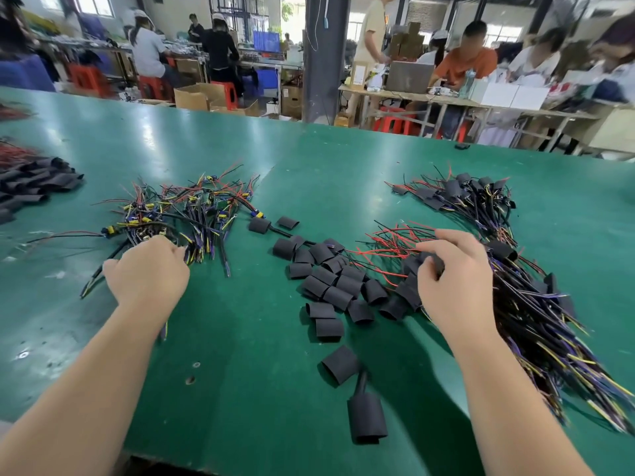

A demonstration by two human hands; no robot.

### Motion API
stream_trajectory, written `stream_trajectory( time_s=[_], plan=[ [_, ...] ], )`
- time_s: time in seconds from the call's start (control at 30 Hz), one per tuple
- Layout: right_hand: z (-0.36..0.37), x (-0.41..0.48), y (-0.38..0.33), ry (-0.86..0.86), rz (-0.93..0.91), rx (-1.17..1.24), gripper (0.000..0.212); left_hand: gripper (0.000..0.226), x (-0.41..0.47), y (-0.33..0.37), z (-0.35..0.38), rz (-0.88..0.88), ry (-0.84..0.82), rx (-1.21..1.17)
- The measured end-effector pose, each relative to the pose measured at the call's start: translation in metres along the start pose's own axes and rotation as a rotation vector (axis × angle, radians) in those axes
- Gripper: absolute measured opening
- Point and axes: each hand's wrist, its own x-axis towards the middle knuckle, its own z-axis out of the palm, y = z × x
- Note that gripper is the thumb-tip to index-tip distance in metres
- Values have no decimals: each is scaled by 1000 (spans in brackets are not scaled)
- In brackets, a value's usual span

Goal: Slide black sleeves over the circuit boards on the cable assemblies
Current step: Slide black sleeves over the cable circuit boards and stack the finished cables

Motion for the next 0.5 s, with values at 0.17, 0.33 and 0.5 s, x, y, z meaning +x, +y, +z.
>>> stream_trajectory(
  time_s=[0.17, 0.33, 0.5],
  plan=[
    [8, -8, -18, -182, 140, 268, 32, 31, -10, -1, -14, -110, -7, -365],
    [20, -23, -36, -424, 124, 415, 41, 30, -11, 4, -11, -256, -152, -833],
    [23, -23, -37, -468, 168, 448, 46, 27, -11, 0, -6, -19, -544, -177]
  ],
)
